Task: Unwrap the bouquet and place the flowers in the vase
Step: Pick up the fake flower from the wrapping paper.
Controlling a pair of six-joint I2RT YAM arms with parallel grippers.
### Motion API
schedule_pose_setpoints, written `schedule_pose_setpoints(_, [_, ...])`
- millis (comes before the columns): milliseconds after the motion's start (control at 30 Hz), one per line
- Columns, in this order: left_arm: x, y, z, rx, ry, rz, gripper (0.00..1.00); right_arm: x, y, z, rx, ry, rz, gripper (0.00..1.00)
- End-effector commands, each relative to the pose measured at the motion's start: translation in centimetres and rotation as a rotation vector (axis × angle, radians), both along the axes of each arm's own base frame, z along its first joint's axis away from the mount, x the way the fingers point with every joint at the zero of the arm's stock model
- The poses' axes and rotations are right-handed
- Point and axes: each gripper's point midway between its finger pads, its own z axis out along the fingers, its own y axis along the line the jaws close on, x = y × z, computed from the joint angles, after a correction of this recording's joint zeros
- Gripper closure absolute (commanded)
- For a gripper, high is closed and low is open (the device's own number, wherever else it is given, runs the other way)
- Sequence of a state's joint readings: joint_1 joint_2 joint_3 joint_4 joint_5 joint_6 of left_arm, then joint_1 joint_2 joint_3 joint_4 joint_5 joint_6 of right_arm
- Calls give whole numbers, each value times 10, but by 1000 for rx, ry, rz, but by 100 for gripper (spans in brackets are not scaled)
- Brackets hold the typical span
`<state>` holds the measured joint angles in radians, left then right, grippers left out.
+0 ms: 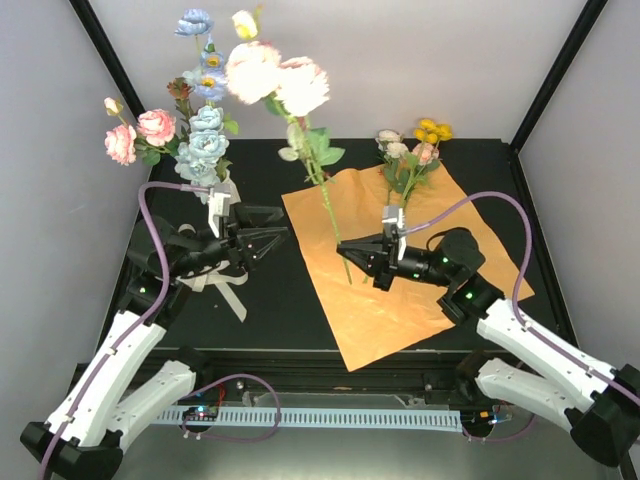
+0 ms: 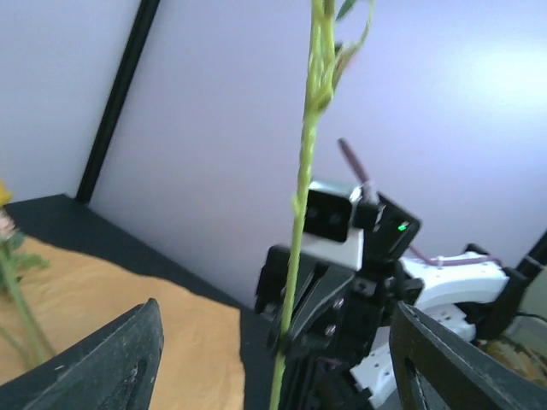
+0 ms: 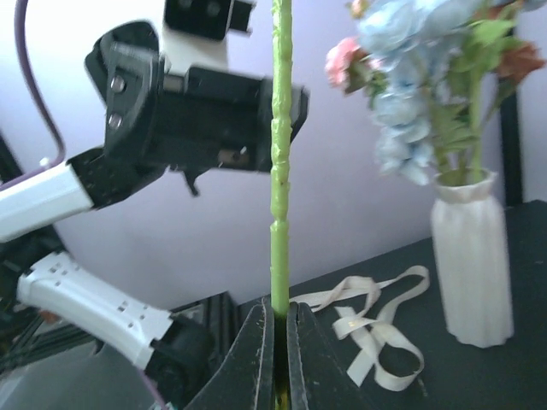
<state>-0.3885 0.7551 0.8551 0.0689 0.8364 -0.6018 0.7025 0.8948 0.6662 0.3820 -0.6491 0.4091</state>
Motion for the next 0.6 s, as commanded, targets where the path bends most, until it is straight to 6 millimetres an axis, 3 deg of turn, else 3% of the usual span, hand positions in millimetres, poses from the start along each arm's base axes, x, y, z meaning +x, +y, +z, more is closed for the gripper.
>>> schedule_pose_setpoints(0, [-26,0,36,-95,-63,-105,28,-29,18,25,28,-129,134,99])
schedule_pose_setpoints(133, [-30,1,40,-104,-88,-112,33,-41,35,21,8,-132,193,99])
schedule_pose_setpoints(333, [-40,2,47,-140,-123,-147,50,-46,48,14,-9,-106,235,99])
schedule_pose_setpoints(567, [-37,1,42,-145,-109,-151,61,-53,62,1,-57,-98,283,99])
